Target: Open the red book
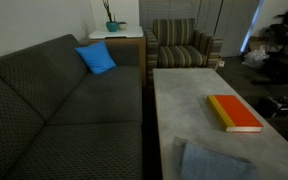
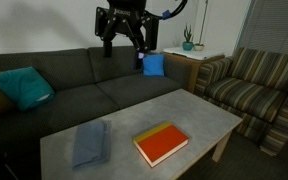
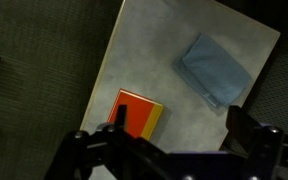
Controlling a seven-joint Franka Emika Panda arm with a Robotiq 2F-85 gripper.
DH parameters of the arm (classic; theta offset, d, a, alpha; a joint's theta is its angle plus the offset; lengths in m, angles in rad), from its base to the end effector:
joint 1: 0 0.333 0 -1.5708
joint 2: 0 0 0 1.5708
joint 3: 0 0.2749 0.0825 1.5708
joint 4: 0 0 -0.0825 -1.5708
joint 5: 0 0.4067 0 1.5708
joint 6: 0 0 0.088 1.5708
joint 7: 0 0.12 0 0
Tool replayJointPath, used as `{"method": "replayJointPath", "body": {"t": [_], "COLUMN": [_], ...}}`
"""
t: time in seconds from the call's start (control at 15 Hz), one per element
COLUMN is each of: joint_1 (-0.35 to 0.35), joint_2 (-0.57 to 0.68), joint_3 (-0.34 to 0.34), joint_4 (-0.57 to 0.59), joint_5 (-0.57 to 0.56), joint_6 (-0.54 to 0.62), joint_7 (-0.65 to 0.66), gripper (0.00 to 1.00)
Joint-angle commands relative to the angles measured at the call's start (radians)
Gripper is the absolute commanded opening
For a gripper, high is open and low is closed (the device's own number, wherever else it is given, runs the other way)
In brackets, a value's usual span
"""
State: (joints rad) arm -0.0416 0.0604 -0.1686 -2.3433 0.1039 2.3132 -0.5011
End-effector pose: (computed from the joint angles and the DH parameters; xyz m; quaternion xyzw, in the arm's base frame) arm 0.4998 -0.1045 0.2301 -0.9926 -0.1082 0.0308 0.0451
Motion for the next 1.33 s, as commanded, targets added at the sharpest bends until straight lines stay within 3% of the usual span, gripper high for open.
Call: {"method": "replayJointPath", "body": {"t": [0.0,0.33,0.53,0.67,0.8,0.87,1.0,1.27], "joint_1": [-0.029,-0.051,-0.137,-0.203,-0.241,-0.219,-0.238,-0.232], "joint_2": [0.004,0.143,0.297,0.418,0.549,0.421,0.482,0.447], "joint_3": [0.032,0.065,0.15,0.205,0.224,0.22,0.231,0.237], "joint_4": [0.0,0.072,0.182,0.276,0.378,0.262,0.298,0.292], "joint_5": [0.004,0.117,0.398,0.495,0.489,0.456,0.446,0.45], "joint_6": [0.016,0.186,0.228,0.217,0.184,0.217,0.222,0.22], "joint_7": [-0.007,-0.087,-0.313,-0.411,-0.426,-0.379,-0.378,-0.371], "gripper": [1.0,1.0,1.0,1.0,1.0,1.0,1.0,1.0]}}
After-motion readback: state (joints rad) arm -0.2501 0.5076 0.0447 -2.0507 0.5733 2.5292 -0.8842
